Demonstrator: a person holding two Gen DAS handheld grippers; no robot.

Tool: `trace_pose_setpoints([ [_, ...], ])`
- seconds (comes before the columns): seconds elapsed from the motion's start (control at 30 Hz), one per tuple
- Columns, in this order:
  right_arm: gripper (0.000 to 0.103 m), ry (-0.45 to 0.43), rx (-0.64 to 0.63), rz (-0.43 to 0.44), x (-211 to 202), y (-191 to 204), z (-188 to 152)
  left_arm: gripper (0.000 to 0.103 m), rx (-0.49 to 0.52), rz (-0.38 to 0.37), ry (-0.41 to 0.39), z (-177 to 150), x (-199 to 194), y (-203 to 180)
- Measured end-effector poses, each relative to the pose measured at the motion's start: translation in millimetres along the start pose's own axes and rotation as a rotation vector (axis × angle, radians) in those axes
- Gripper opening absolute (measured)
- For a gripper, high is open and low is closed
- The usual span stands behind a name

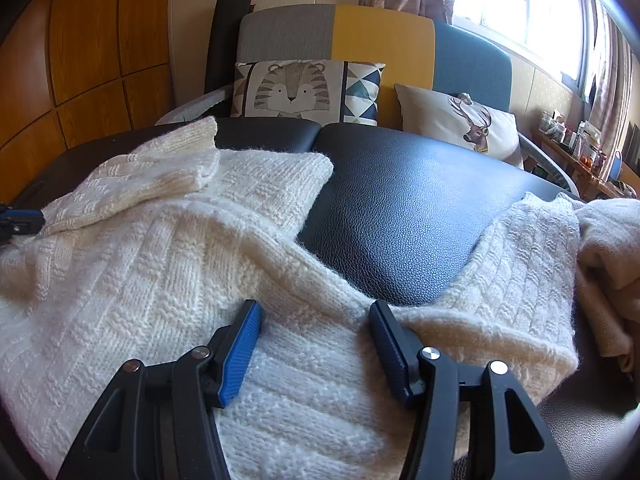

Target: Fold clothes

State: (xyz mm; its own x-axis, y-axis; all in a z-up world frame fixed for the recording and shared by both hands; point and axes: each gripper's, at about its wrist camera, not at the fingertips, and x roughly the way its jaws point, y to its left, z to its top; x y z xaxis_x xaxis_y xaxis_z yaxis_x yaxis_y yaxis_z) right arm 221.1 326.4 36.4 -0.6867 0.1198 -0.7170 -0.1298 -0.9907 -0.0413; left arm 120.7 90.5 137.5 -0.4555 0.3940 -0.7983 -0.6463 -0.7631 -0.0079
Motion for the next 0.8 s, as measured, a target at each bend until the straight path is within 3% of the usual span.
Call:
trace_pose_setpoints([
  [0.03, 0.057, 0.000, 0.000, -0.001, 0.0, 0.1, 0.1, 0.070, 0.039, 0.010, -0.011, 1.4, 0.2, -7.4],
  [0.1, 0.057, 0.000, -0.001, -0.002, -0.2, 0.7, 0.0, 0.072, 0.115, 0.049, -0.023, 2.7, 0.9, -21.1],
  [0.2, 0.057, 0.000, -0.002, -0.004, -0.4, 1.0, 0.8, 0.072, 0.191, 0.164, 0.019, 8.9, 20.5, -35.2],
  [0.3, 0.057, 0.000, -0.003, -0.006, -0.8, 1.1, 0.8, 0.072, 0.158, 0.162, 0.076, 12.4, 43.3, -30.0],
  [0.4, 0.057, -0.001, -0.003, -0.007, -0.9, 1.6, 0.6, 0.075, 0.126, 0.156, 0.062, 8.7, 46.0, -28.2],
  [0.43, 0.057, -0.002, -0.003, -0.007, -0.9, 1.9, 0.5, 0.070, 0.108, 0.149, 0.054, 7.5, 45.0, -27.3],
  [0.53, 0.057, -0.003, 0.000, -0.005, -0.9, 2.1, 0.3, 0.031, 0.009, 0.090, 0.011, 6.2, 31.0, -17.0],
  [0.57, 0.057, -0.003, 0.001, -0.004, -0.9, 2.2, 0.2, 0.023, -0.027, 0.072, -0.009, 6.9, 24.7, -11.9],
  [0.7, 0.057, -0.004, 0.002, -0.004, -1.1, 2.0, 0.4, 0.016, -0.156, 0.014, -0.096, 9.4, -0.7, 10.2],
  [0.8, 0.057, -0.004, 0.002, -0.004, -1.2, 1.6, 0.3, 0.007, -0.220, 0.045, -0.177, 10.3, -25.6, 28.7],
])
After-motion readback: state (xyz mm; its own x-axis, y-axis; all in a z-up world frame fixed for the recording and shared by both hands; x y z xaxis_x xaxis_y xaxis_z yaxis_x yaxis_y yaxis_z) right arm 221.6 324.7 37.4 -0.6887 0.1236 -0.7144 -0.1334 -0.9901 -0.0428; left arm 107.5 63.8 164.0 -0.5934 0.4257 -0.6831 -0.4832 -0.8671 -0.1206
